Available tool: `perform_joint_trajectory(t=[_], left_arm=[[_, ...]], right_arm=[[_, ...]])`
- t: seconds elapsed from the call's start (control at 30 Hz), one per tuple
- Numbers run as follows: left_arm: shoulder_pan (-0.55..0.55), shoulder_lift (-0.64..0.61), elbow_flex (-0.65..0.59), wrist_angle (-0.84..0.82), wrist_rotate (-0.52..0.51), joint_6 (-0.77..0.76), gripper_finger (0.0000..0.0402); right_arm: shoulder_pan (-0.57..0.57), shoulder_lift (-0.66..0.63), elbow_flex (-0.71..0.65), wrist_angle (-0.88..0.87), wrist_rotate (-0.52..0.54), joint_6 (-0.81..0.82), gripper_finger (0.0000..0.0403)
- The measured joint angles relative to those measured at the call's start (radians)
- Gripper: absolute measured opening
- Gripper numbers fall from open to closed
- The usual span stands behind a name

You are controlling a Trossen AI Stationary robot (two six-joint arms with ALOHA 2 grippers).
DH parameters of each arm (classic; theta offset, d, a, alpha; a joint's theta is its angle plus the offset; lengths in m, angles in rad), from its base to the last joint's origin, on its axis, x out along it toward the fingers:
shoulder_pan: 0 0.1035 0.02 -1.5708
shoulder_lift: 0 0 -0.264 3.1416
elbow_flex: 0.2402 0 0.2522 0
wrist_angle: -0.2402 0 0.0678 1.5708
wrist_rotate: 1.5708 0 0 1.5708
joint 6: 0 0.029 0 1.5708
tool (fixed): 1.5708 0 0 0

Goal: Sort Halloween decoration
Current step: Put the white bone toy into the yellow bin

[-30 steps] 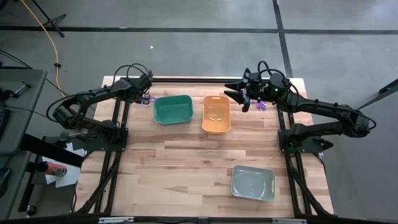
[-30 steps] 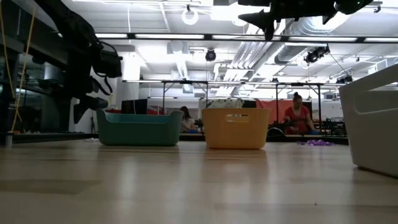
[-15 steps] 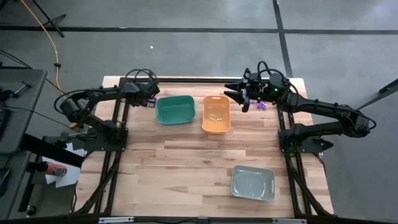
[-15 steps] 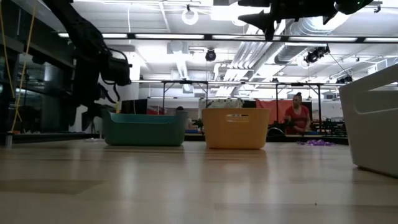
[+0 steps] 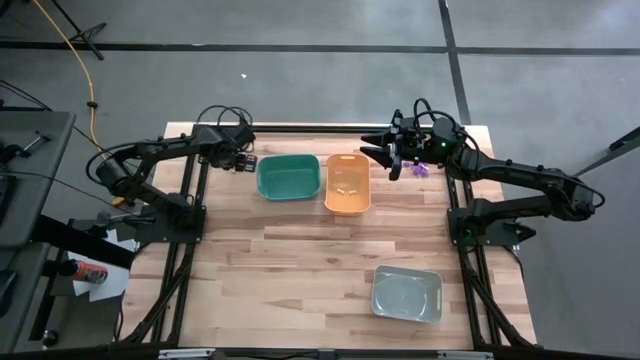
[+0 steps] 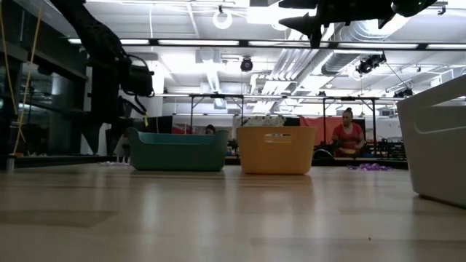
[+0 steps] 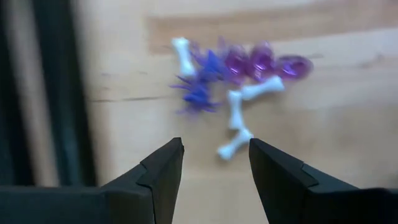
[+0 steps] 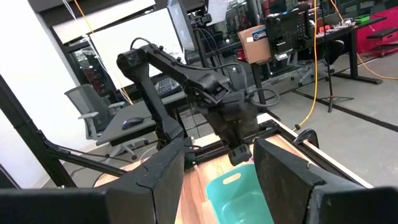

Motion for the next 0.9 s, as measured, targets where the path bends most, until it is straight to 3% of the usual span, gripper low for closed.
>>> perform_joint_trajectory(t=[0.13, 0.47, 0.9], left_arm=[[0.068, 0.017, 0.0, 0.011, 0.118, 0.074, 0.0174], [0.08, 0.025, 0.002, 0.029, 0.184, 0.184, 0.0168], [0.024, 0.093, 0.002, 0.052, 0.102, 0.168, 0.0133]], right_arm=[[0.0, 0.0, 0.0, 0.0, 0.0, 0.0, 0.0187], [0.0, 0.0, 0.0, -0.001, 0.0, 0.0, 0.0187], [0.0, 0.0, 0.0, -0.008, 0.0, 0.003, 0.0187]])
